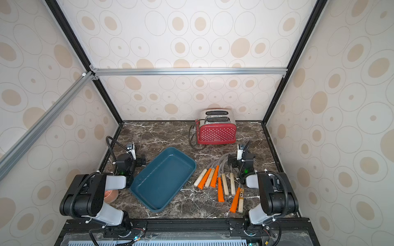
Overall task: Put small sickles into storage boxes
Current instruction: Pick up the sickle at the center of the board.
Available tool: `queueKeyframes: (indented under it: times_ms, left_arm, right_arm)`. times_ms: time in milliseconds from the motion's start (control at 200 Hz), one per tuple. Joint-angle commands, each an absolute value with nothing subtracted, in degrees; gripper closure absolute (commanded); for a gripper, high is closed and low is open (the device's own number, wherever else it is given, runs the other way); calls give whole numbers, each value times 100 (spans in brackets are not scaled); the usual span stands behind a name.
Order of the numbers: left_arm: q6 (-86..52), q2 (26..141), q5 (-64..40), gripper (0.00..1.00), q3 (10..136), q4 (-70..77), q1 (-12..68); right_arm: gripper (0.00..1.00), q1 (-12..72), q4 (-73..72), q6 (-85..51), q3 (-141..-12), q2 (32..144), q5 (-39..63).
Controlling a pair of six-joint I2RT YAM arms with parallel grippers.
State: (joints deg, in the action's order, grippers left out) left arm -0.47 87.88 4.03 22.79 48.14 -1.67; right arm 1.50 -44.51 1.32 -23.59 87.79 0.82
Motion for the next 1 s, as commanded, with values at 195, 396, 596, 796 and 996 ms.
queueKeyframes:
  times_ms: [195,396,596,796,996]
  left_arm:
    - [-121,8845,362,1,2418,4882,-185]
    - [-116,8858,360,1,2408,4931,-185]
    - [-113,8831,370,1,2419,4856,-185]
    - [-114,8842,370,1,2426,4856,-185]
    - [-118,8842,369,1,2435,4852,-185]
  right_arm:
    - [0,166,-4472,130,-2442,8802,35]
    - [0,167,-4469,132,-2437,8802,36]
    - [0,162,-4465,132,-2440,8800,36]
    - [0,166,-4469,132,-2441,8806,37]
    - [0,164,-4462,136,-2443,8807,35]
